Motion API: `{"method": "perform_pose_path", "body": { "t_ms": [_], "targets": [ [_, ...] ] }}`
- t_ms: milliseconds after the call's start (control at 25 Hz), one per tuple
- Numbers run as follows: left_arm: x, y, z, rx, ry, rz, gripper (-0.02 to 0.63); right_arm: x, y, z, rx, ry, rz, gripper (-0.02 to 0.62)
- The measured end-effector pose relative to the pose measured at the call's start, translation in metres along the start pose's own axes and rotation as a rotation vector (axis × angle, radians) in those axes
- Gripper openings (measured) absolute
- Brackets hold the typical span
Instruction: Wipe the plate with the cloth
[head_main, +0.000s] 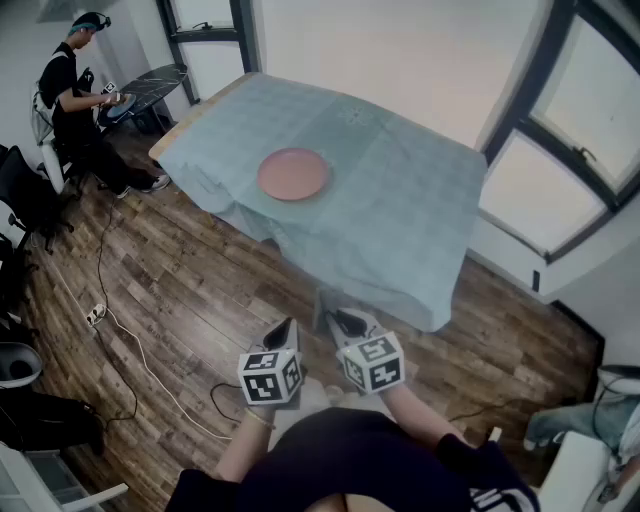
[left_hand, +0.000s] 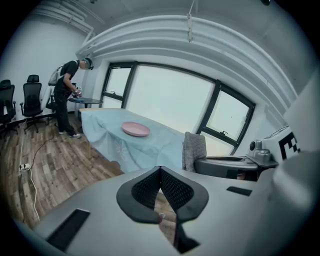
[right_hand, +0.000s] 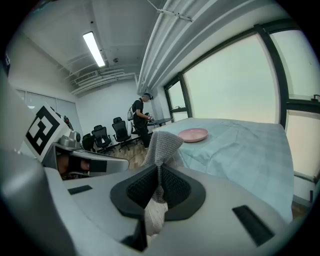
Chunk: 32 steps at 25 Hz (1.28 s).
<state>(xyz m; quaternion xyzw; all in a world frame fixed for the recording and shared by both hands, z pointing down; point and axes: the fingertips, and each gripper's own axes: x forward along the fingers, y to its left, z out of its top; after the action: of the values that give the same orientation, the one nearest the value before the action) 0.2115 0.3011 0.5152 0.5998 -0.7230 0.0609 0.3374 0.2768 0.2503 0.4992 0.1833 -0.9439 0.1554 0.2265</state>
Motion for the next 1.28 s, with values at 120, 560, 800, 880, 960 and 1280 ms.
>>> {"method": "perform_pose_path", "body": {
  "t_ms": [120,560,800,880,960,1280],
  "targets": [
    [-0.004,-0.004,-0.005,-0.014,-0.001,0.0,0.014,-0.007,0.002,-0.006,0.002,0.008,-0.002,0.032],
    [-0.01,-0.004,-0.015,-0.049,-0.007,0.02,0.014,-0.014,0.013,-0.009,-0.048,0.014,0.035,0.032],
    [-0.008,-0.006,-0.018,-0.063,-0.011,0.025,0.014,-0.013,0.014,-0.009,-0.064,0.015,0.053,0.032],
    [-0.006,-0.008,-0.016,-0.064,-0.013,0.026,0.014,-0.012,0.013,-0.01,-0.07,0.019,0.066,0.032],
    [-0.004,-0.008,-0.014,-0.062,-0.016,0.03,0.014,-0.011,0.013,-0.009,-0.074,0.022,0.081,0.032],
    [0.009,0.002,-0.002,-0.075,-0.018,0.052,0.014,0.008,0.009,0.0,-0.081,0.024,0.104,0.032]
  ]
}}
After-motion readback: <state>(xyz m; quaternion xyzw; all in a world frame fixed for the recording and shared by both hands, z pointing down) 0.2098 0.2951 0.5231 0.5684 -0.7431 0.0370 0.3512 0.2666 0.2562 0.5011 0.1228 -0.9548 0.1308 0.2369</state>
